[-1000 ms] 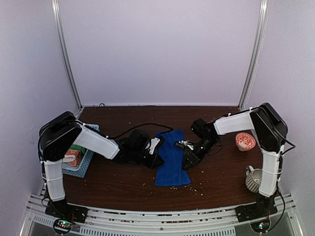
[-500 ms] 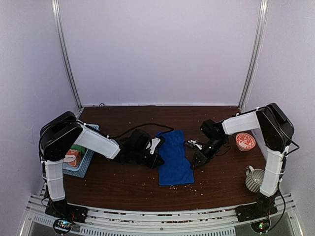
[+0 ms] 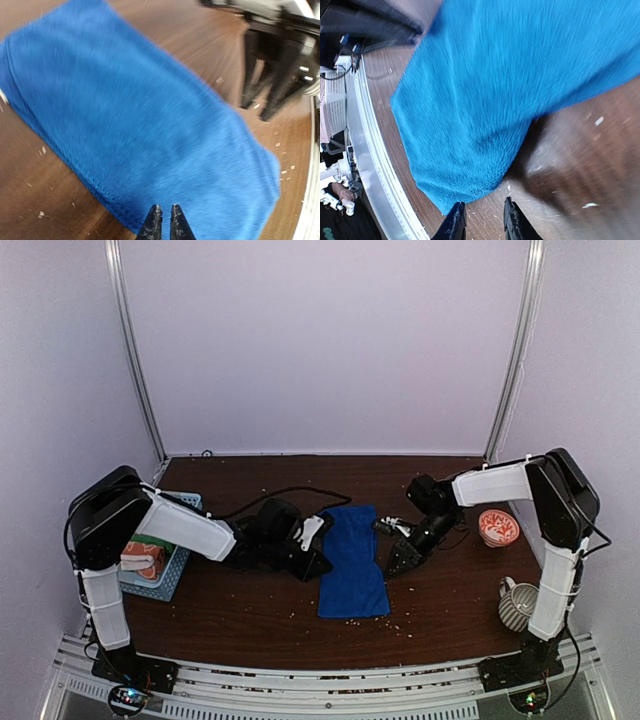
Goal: Roll the towels
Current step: Smooth out the towel at the center of the board.
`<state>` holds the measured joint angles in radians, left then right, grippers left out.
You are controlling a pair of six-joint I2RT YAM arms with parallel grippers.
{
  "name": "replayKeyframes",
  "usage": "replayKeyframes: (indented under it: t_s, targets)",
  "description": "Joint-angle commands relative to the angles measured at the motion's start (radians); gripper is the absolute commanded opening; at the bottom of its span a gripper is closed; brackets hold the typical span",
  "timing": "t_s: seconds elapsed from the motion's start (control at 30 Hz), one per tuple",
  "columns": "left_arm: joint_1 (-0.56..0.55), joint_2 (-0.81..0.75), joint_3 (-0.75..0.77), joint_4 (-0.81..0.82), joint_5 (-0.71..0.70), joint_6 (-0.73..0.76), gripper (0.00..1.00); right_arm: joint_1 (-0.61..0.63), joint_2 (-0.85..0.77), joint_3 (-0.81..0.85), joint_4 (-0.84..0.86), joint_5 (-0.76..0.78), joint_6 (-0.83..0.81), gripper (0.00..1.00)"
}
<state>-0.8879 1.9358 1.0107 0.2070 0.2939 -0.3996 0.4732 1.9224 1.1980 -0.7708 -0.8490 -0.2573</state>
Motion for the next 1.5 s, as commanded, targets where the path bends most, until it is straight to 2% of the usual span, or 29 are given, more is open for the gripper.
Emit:
replayKeyframes:
  t_s: [0.0, 0.13, 0.37, 0.47, 0.6, 0.7, 0.8, 0.9, 1.0, 1.07, 1.13, 1.23, 1.33, 1.4, 1.43, 1.47]
  targets:
    - [0.004, -0.08, 0.021, -0.006, -0.004, 0.076, 0.08, -0.022, -0.009, 0.087, 0.012, 0.038, 0.025, 0.26]
    - [0.008, -0.039, 0.094, -0.051, -0.062, 0.115, 0.08, -0.032, 0.066, 0.163, 0.044, 0.025, 0.058, 0.23]
    - [0.014, 0.095, 0.182, 0.008, -0.003, 0.115, 0.07, -0.032, 0.148, 0.25, 0.106, -0.009, 0.106, 0.22]
    - [0.015, 0.138, 0.208, -0.003, -0.012, 0.107, 0.07, -0.031, 0.187, 0.278, 0.135, 0.04, 0.136, 0.22]
    - [0.02, 0.181, 0.237, -0.068, -0.075, 0.104, 0.06, -0.033, 0.263, 0.342, 0.142, 0.192, 0.177, 0.22]
    - [0.023, 0.173, 0.234, -0.087, -0.112, 0.107, 0.07, -0.036, 0.308, 0.381, 0.134, 0.255, 0.18, 0.22]
    - [0.021, 0.102, 0.196, -0.061, -0.145, 0.128, 0.15, -0.039, 0.303, 0.395, 0.129, 0.241, 0.174, 0.22]
    - [0.012, -0.009, 0.124, -0.02, -0.179, 0.192, 0.24, -0.041, 0.248, 0.416, 0.089, 0.153, 0.129, 0.26]
    - [-0.026, -0.118, 0.077, -0.022, -0.185, 0.314, 0.32, -0.041, 0.128, 0.403, 0.072, 0.1, 0.104, 0.35]
    - [-0.072, -0.162, 0.078, -0.079, -0.171, 0.398, 0.37, -0.043, 0.049, 0.381, 0.068, 0.105, 0.083, 0.39]
    - [-0.115, -0.166, 0.115, -0.165, -0.174, 0.463, 0.5, -0.05, -0.023, 0.359, 0.056, 0.123, 0.045, 0.39]
    - [-0.167, -0.135, 0.169, -0.276, -0.219, 0.504, 0.52, -0.079, -0.144, 0.307, 0.094, 0.195, 0.031, 0.39]
    - [-0.211, -0.107, 0.177, -0.307, -0.214, 0.539, 0.51, -0.15, -0.297, 0.214, 0.251, 0.243, 0.087, 0.39]
    - [-0.232, -0.078, 0.19, -0.327, -0.202, 0.557, 0.5, -0.218, -0.39, 0.149, 0.394, 0.243, 0.147, 0.46]
    - [-0.238, -0.059, 0.203, -0.343, -0.192, 0.564, 0.48, -0.249, -0.421, 0.133, 0.453, 0.245, 0.173, 0.6]
    - [-0.242, -0.036, 0.215, -0.356, -0.182, 0.569, 0.46, -0.276, -0.444, 0.12, 0.509, 0.259, 0.22, 0.9]
